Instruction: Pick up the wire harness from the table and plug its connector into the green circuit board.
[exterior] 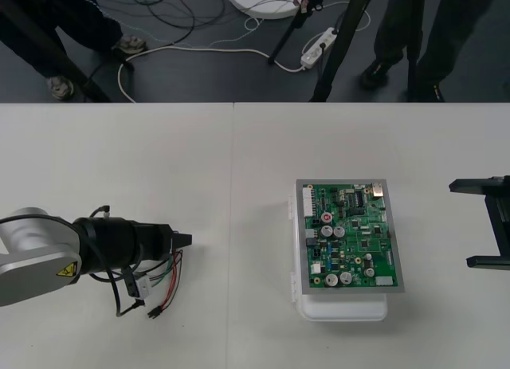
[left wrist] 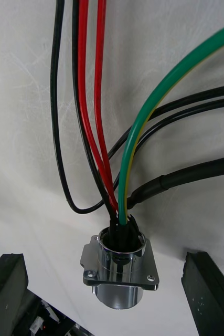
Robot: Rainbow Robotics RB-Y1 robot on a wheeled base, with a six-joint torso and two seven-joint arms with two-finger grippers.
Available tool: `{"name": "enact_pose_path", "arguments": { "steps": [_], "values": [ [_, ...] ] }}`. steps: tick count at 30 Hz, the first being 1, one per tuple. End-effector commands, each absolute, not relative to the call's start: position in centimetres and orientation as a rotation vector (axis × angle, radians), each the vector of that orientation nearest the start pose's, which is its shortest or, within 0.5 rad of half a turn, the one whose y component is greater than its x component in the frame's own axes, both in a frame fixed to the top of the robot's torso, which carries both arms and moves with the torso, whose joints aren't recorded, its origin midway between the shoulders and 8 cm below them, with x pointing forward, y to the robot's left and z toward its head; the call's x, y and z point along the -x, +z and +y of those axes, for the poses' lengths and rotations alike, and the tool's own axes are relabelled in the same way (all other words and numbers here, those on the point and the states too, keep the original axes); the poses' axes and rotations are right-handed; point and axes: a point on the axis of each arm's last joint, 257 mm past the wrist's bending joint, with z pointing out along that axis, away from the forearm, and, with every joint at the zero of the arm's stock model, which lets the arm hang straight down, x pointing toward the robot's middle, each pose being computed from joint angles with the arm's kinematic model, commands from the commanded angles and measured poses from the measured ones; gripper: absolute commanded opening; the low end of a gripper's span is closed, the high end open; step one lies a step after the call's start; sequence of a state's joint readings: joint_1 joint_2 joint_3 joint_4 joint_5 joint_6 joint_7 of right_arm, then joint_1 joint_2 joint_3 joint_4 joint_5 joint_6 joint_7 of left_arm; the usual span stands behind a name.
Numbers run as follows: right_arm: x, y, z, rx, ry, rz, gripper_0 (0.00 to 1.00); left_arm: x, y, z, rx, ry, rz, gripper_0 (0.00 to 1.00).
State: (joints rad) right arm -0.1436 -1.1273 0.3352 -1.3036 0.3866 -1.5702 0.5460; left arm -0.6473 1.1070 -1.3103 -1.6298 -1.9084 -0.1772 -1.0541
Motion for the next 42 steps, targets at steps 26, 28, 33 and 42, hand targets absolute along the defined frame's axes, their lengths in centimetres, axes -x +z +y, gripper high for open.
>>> {"name": "enact_pose_path", "arguments": {
  "steps": [26,28,33,42],
  "values": [
    [-32.3,-11.3,-25.9,1.310,0.921,1.043,1.00,-44.3,-34.9,16.9,-2.462,0.878,-0.365,0.00],
    [-32.4,-11.3,-26.0,1.309,0.918,1.045,1.00,-44.4,-34.9,16.9,-2.462,0.879,-0.361,0.00],
    [-32.9,-11.3,-25.9,1.299,0.912,1.040,1.00,-44.7,-34.4,17.2,-2.460,0.881,-0.332,0.00],
    [-33.1,-11.3,-25.9,1.298,0.909,1.040,1.00,-45.1,-32.7,18.7,-2.459,0.869,-0.216,0.00]
  ]
}}
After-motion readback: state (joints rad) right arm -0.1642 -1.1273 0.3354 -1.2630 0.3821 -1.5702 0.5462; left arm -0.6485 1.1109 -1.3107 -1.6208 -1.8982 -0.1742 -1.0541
